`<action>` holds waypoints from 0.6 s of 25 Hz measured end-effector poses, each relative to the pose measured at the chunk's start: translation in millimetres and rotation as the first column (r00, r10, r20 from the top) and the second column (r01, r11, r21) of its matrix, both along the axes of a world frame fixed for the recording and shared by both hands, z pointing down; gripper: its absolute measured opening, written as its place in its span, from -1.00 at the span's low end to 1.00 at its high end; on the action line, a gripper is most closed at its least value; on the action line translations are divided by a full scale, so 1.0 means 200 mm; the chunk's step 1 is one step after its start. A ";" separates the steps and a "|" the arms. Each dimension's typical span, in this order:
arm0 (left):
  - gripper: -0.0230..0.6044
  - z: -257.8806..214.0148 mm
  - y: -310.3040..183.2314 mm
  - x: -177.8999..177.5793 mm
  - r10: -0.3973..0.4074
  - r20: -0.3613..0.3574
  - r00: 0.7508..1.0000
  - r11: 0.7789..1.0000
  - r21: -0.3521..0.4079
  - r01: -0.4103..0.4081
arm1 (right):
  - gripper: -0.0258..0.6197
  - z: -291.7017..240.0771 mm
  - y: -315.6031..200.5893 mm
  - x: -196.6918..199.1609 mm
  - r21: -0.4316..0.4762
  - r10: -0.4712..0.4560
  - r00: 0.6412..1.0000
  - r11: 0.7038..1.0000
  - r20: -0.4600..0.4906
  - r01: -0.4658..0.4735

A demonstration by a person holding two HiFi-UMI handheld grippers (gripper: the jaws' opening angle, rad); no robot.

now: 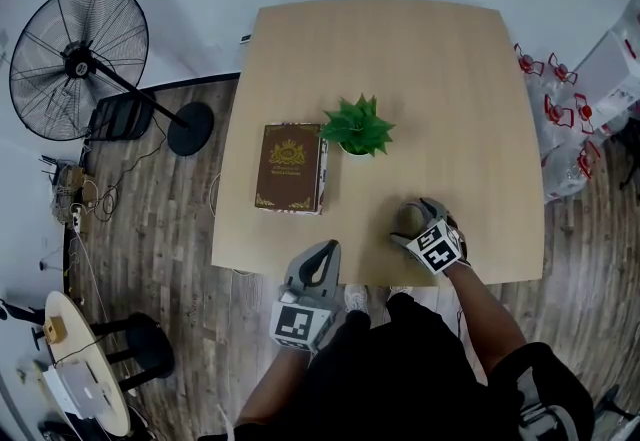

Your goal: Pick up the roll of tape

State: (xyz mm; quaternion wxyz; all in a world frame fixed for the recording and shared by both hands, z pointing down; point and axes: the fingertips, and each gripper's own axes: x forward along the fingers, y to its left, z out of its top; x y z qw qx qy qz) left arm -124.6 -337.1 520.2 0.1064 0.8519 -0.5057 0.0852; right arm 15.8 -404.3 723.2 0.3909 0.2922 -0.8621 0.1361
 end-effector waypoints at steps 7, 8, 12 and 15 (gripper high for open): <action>-0.90 -0.02 0.00 0.02 0.027 0.004 1.000 0.999 0.019 -0.027 | 0.45 -0.26 -0.03 0.00 0.108 0.033 0.998 0.993 0.058 -0.039; -0.90 -0.02 0.00 0.03 0.030 0.001 1.000 0.999 0.020 -0.030 | 0.45 -0.30 -0.03 0.00 0.125 0.039 0.997 0.991 0.071 -0.048; -0.90 -0.02 0.01 0.05 0.046 0.003 0.999 0.999 0.025 -0.046 | 0.45 -0.51 -0.04 0.01 0.209 0.046 0.991 0.975 0.129 -0.072; -0.90 -0.05 0.00 0.08 0.062 -0.003 0.998 0.997 0.039 -0.062 | 0.45 -0.68 -0.04 0.01 0.269 0.058 0.982 0.957 0.182 -0.107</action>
